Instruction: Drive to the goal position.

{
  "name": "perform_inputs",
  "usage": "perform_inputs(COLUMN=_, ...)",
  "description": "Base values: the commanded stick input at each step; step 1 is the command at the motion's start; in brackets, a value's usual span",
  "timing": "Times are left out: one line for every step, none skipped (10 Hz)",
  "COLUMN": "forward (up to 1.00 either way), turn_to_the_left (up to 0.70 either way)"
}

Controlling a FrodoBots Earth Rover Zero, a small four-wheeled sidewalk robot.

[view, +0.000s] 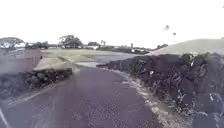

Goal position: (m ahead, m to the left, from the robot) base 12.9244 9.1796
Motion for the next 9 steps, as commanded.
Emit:
perform_inputs(forward=0.70, turn_to_the_left=0.00)
perform_inputs(forward=0.70, turn_to_the_left=0.00)
perform_inputs(forward=0.70, turn_to_the_left=0.00)
perform_inputs(forward=0.70, turn_to_the_left=0.00)
perform_inputs(forward=0.70, turn_to_the_left=0.00)
perform_inputs(forward=0.70, turn_to_the_left=0.07)
perform_inputs(forward=0.70, turn_to_the_left=0.20)
perform_inputs(forward=0.70, turn_to_the_left=0.12)
perform_inputs(forward=0.70, turn_to_the_left=0.00)
